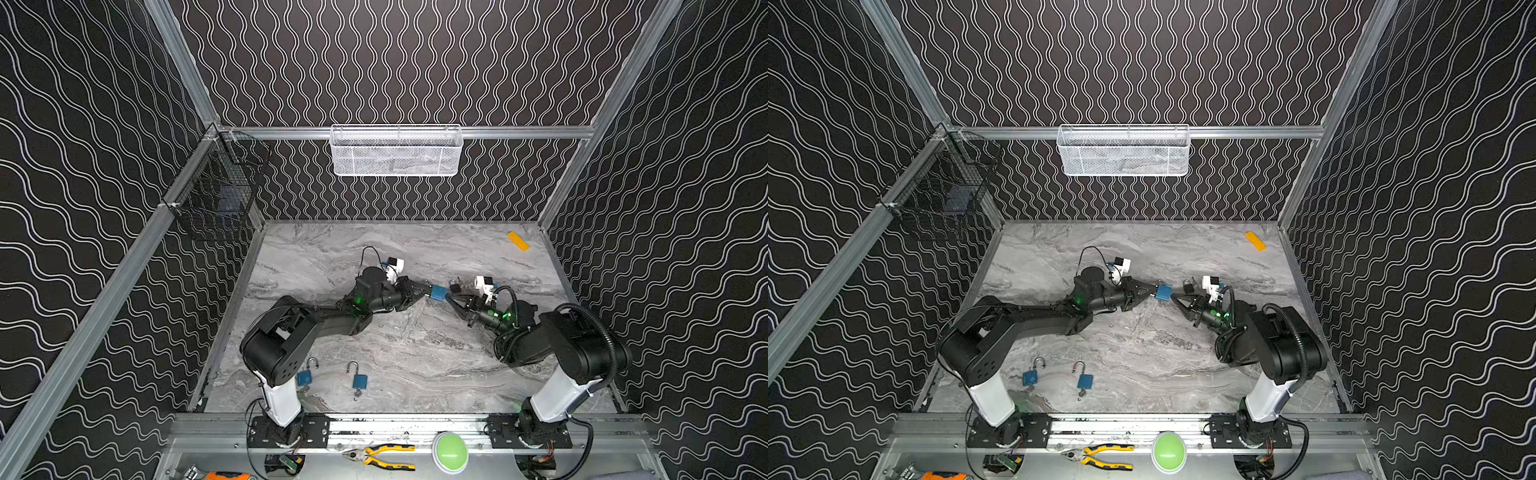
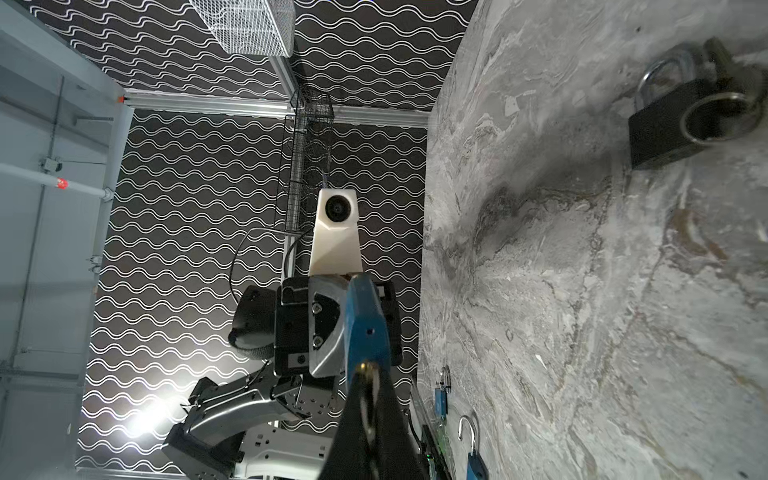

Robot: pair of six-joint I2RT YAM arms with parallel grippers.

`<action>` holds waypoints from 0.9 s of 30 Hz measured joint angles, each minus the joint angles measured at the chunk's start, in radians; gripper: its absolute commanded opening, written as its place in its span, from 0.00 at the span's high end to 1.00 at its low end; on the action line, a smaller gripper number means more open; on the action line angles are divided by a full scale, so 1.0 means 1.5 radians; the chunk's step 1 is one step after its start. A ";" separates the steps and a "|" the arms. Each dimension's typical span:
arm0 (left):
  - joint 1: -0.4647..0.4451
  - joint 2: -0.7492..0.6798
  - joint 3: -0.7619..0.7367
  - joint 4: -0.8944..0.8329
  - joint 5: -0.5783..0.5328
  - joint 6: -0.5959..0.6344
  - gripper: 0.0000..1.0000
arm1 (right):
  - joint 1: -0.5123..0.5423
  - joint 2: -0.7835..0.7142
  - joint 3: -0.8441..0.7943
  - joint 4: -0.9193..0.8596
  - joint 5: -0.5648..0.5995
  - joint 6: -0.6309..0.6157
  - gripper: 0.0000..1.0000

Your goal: Lock with the key

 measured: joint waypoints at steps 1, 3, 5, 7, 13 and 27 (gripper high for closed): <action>0.003 -0.004 0.000 -0.007 0.011 0.001 1.00 | 0.000 0.000 -0.002 0.004 -0.003 -0.003 1.00; 0.008 -0.012 -0.001 -0.019 0.030 0.006 1.00 | 0.000 0.000 -0.007 0.012 -0.008 -0.005 1.00; 0.011 -0.019 -0.002 -0.033 0.042 0.013 1.00 | -0.001 0.001 -0.008 0.013 -0.015 -0.006 1.00; 0.012 -0.024 -0.007 -0.042 0.053 0.017 1.00 | -0.002 0.001 -0.011 0.013 -0.021 -0.010 1.00; 0.016 -0.035 -0.025 -0.040 0.067 0.019 1.00 | -0.002 0.000 -0.016 0.013 -0.030 -0.022 1.00; 0.016 -0.037 -0.063 0.049 0.048 -0.019 1.00 | -0.004 -0.020 -0.016 0.013 -0.020 -0.032 1.00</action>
